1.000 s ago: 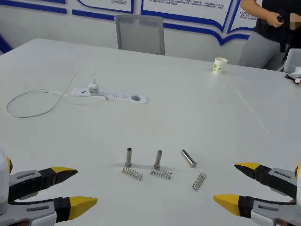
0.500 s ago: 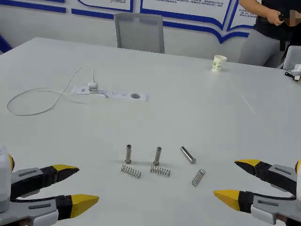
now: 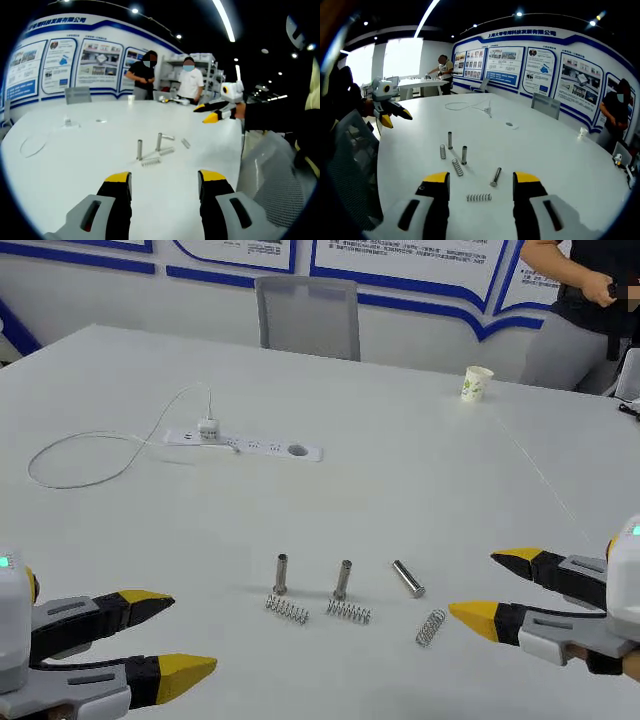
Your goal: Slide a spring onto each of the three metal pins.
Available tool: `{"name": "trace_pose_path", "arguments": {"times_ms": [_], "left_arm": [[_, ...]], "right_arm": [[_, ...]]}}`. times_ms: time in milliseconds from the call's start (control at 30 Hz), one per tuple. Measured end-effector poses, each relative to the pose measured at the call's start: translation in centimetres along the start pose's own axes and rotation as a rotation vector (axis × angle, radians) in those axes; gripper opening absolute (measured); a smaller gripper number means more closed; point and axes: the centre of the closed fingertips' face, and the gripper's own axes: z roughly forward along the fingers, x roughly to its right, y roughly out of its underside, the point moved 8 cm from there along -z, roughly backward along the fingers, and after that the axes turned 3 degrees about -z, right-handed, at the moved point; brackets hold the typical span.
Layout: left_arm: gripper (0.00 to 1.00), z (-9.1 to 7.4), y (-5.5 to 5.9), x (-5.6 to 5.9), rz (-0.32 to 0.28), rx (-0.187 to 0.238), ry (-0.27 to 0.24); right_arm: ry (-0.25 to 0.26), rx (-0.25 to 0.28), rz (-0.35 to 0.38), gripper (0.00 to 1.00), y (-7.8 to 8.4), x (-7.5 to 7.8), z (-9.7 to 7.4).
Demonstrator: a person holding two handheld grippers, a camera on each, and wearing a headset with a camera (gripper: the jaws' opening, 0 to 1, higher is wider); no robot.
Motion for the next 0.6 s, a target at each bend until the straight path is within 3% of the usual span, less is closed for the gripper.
{"name": "trace_pose_path", "arguments": {"times_ms": [600], "left_arm": [[0.54, 0.1, -0.1, 0.1, -0.002, -0.003, -0.005]], "right_arm": [[0.007, -0.079, 0.021, 0.44, -1.3, 3.4, 5.7]]}}
